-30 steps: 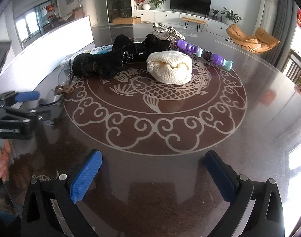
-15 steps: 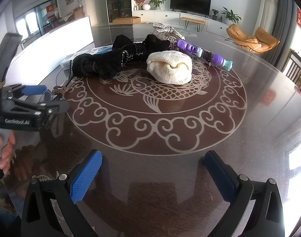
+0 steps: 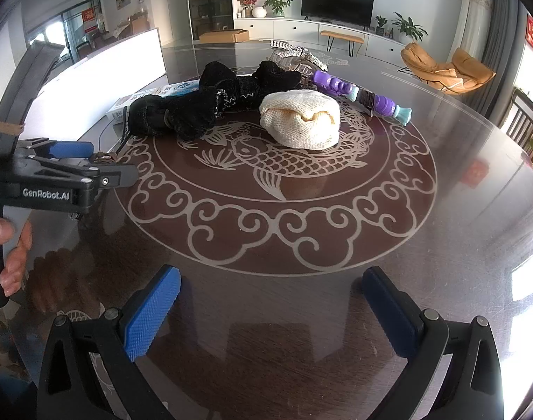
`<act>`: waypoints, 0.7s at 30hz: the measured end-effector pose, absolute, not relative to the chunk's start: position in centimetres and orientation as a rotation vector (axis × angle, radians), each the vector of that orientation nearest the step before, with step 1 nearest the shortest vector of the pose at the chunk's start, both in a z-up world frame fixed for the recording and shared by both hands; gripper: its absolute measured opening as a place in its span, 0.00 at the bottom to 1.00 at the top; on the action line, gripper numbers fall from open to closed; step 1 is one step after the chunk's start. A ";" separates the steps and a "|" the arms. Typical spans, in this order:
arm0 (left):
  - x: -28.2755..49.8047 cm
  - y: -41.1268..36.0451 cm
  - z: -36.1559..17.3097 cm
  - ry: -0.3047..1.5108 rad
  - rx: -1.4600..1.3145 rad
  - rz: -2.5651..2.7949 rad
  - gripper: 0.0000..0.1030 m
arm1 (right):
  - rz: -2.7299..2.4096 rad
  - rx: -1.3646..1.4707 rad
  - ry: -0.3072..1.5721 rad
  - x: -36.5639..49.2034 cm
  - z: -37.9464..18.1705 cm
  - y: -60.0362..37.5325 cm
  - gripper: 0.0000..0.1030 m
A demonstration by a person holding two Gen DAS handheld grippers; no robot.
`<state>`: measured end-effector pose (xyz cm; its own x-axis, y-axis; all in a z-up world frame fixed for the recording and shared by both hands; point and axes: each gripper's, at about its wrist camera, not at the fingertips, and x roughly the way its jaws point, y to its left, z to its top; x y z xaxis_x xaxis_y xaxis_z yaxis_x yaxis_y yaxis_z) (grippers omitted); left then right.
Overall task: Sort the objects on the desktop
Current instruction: 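Close the left gripper on the eyeglasses frame and lift, then grasp the cream knit pouch with the right gripper while the left gripper holds the eyeglasses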
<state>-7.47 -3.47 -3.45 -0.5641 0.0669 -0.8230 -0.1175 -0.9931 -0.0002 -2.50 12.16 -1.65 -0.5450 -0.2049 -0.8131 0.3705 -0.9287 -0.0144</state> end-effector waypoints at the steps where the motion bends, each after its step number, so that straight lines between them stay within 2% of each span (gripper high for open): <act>1: -7.0 -3.4 -3.2 0.097 -1.374 2.685 0.45 | -2.491 1.276 0.264 -2.5 -1.7 12.2 1.00; 3: -6.6 -3.5 -3.0 0.102 -1.358 2.669 0.30 | -2.491 1.276 0.264 -2.5 -1.6 12.2 1.00; 4: -6.3 -3.7 -2.9 0.099 -1.349 2.667 0.29 | -2.491 1.276 0.264 -2.5 -1.6 12.2 1.00; 8: -4.4 -4.8 -3.0 0.088 -1.329 2.654 0.28 | -2.476 1.273 0.206 -2.9 -1.4 12.8 1.00; 14: -2.0 -4.7 -3.0 0.101 -1.306 2.632 0.28 | -2.571 1.226 -0.176 -9.1 3.1 14.4 1.00; 18: -1.5 -4.9 -2.9 0.060 -1.306 2.619 0.28 | -2.501 1.386 -0.264 -15.2 2.7 13.0 0.99; 19: -1.3 -5.0 -2.9 0.052 -1.305 2.616 0.28 | -2.484 1.440 -0.250 -16.4 1.9 12.5 0.91; 20: -1.0 -5.2 -2.9 0.041 -1.303 2.613 0.28 | -2.472 1.479 -0.235 -17.0 1.2 12.3 0.70; 21: -0.8 -5.4 -2.9 0.026 -1.300 2.607 0.28 | -2.442 1.531 -0.224 -17.5 0.3 12.1 0.59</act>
